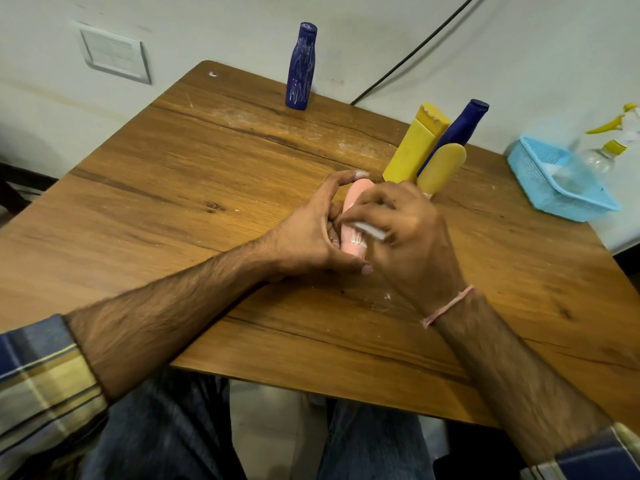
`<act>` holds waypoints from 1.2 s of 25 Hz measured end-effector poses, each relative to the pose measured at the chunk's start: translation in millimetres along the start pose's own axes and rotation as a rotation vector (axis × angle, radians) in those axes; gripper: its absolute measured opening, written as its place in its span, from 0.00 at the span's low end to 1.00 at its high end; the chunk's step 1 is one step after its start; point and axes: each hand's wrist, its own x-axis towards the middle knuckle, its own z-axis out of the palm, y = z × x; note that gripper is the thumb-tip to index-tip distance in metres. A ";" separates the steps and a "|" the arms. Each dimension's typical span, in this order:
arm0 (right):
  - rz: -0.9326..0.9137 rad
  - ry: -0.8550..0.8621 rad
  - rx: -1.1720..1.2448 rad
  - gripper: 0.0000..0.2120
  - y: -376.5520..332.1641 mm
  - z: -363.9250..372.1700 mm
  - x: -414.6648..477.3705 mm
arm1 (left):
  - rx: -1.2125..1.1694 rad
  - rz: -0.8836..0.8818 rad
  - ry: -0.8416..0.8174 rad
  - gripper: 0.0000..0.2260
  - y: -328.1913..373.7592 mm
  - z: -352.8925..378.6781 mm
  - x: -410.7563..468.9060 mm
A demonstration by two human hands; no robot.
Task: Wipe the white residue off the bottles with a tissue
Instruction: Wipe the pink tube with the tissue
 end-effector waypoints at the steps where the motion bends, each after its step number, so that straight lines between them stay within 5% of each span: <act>1: -0.048 -0.024 -0.012 0.10 -0.1 0.9 -2.4 | 0.001 0.000 0.000 0.51 -0.6 -0.2 0.3; 5: 0.076 0.096 0.029 0.15 8.2 -3.3 4.5 | 0.028 -0.009 0.019 0.53 -1.4 -1.6 0.6; 9: -0.071 0.013 -0.011 0.09 3.7 2.2 -2.7 | -0.016 -0.002 0.004 0.51 0.3 0.3 -0.3; 12: 0.066 0.101 0.020 0.13 9.3 -1.2 3.0 | -0.008 -0.009 0.016 0.52 0.6 -0.3 -0.2; 16: -0.111 -0.009 -0.028 0.09 3.5 1.8 -4.8 | -0.030 0.002 0.008 0.51 0.3 -0.5 -0.2; 19: 0.032 0.078 0.014 0.13 11.0 -1.0 1.5 | -0.038 0.002 0.001 0.52 -1.3 -0.8 0.6; 23: -0.097 -0.050 -0.032 0.12 4.0 0.1 -1.6 | -0.028 0.009 -0.007 0.50 -0.9 0.1 0.1; 26: -0.002 -0.009 -0.007 0.18 8.4 -6.0 15.1 | 0.022 0.000 0.018 0.51 -0.1 0.7 0.4; 30: -0.359 -0.236 -0.086 0.09 6.6 -5.6 13.1 | -0.047 0.018 0.000 0.48 -0.4 1.0 0.4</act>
